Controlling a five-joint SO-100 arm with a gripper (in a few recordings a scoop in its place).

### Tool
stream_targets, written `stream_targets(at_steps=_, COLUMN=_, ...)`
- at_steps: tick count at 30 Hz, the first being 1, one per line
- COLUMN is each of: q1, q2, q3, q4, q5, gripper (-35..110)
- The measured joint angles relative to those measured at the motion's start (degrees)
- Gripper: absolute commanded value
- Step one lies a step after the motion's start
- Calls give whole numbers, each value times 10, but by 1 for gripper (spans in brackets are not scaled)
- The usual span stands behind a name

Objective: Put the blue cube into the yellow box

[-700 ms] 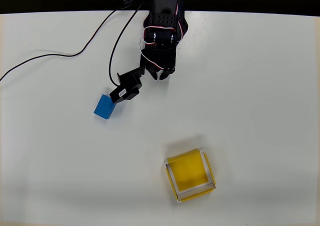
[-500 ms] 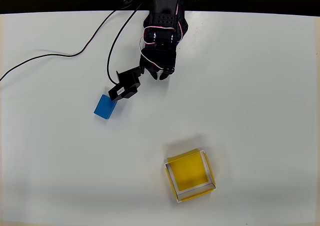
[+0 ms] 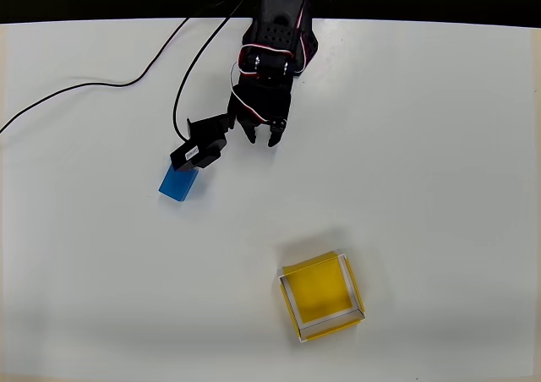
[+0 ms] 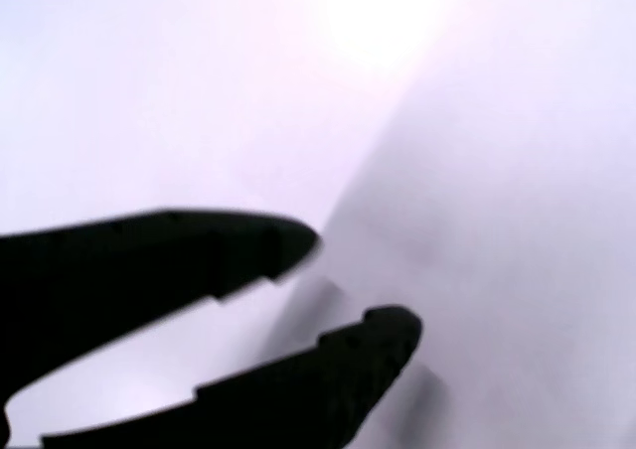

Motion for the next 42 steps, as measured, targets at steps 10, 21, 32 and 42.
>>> stream_targets(at_steps=10, q1=117, q2=-294, q3=-288, q4=-56, q5=9, gripper=42)
stream_targets(at_steps=21, q1=282, q2=-543, q3=-406, q4=-228, q5=-36, gripper=57)
stream_targets(at_steps=32, q1=338, q2=-691, q3=-407, q4=-362, q5=-97, gripper=59)
stream_targets(at_steps=42, q1=298, q2=-769, q3=-407, q4=-425, q5=-76, gripper=51)
